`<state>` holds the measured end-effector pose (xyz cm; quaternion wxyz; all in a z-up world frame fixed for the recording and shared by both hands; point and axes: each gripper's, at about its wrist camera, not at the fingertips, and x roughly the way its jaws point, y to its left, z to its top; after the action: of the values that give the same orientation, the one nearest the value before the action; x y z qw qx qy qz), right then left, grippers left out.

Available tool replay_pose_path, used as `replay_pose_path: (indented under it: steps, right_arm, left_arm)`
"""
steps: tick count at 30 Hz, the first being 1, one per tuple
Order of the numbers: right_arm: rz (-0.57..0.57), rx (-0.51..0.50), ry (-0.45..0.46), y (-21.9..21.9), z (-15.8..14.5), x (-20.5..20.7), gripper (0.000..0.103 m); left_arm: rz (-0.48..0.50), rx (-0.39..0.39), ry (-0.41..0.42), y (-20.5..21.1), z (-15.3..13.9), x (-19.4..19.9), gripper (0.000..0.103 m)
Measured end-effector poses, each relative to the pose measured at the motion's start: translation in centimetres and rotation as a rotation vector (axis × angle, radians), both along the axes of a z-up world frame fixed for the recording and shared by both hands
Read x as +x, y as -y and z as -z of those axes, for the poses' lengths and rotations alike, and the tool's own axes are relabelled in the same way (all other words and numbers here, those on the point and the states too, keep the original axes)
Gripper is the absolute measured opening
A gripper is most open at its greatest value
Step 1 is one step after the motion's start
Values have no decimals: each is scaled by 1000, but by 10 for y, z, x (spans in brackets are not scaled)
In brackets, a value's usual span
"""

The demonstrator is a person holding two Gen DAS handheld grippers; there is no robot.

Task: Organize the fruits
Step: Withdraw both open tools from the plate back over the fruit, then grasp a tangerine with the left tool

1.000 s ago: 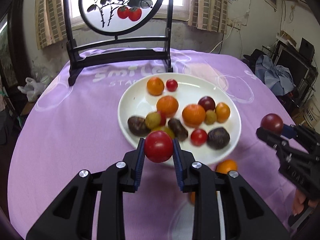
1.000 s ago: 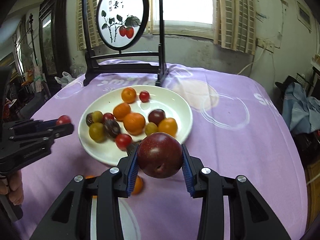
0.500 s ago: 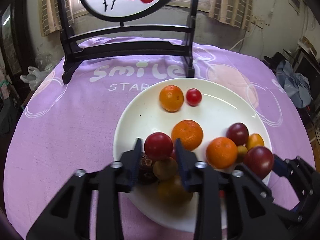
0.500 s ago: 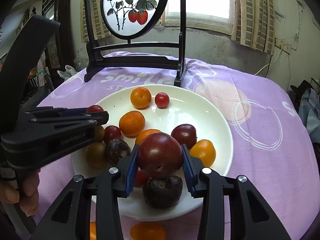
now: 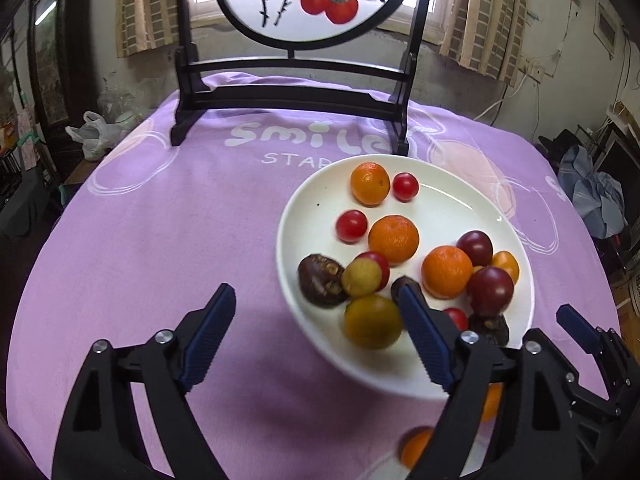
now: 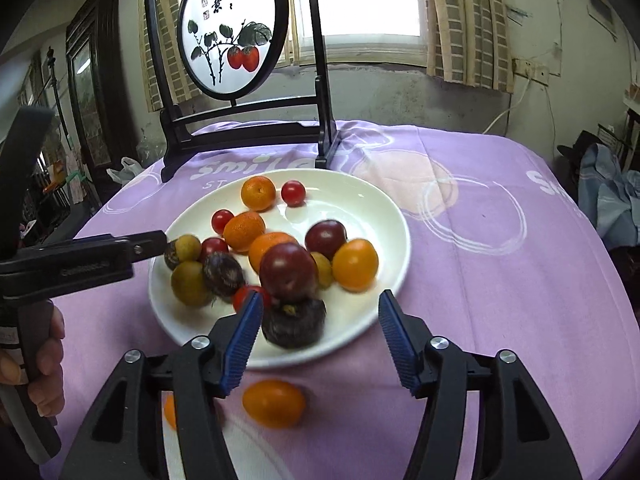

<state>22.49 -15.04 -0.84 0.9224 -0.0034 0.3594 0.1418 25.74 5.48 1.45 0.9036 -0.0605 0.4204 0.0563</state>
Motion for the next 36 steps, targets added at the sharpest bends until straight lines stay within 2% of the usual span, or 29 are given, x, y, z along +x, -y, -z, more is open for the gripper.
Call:
replay_pose_path:
  steps: [2, 6, 15, 17, 23, 27, 36]
  right_arm:
    - [-1, 8, -4, 6, 0, -11, 63]
    - [6, 30, -20, 18, 4, -33, 65]
    - [31, 33, -96, 37, 32, -75, 66]
    - [41, 25, -117, 39, 38, -79, 66]
    - [59, -41, -72, 40, 38, -82, 66]
    - [48, -46, -81, 39, 38, -80, 66]
    - [39, -69, -89, 35, 39, -81, 67]
  left_arm:
    - [0, -9, 11, 0, 0, -18, 87]
    - [18, -19, -7, 7, 7, -45, 88]
    - [70, -3, -57, 32, 47, -88, 88]
    - [73, 0, -23, 35, 49, -98, 91]
    - [137, -2, -10, 44, 49, -107, 91]
    - [151, -9, 26, 48, 43, -111, 91]
    - [197, 24, -17, 67, 57, -106, 91]
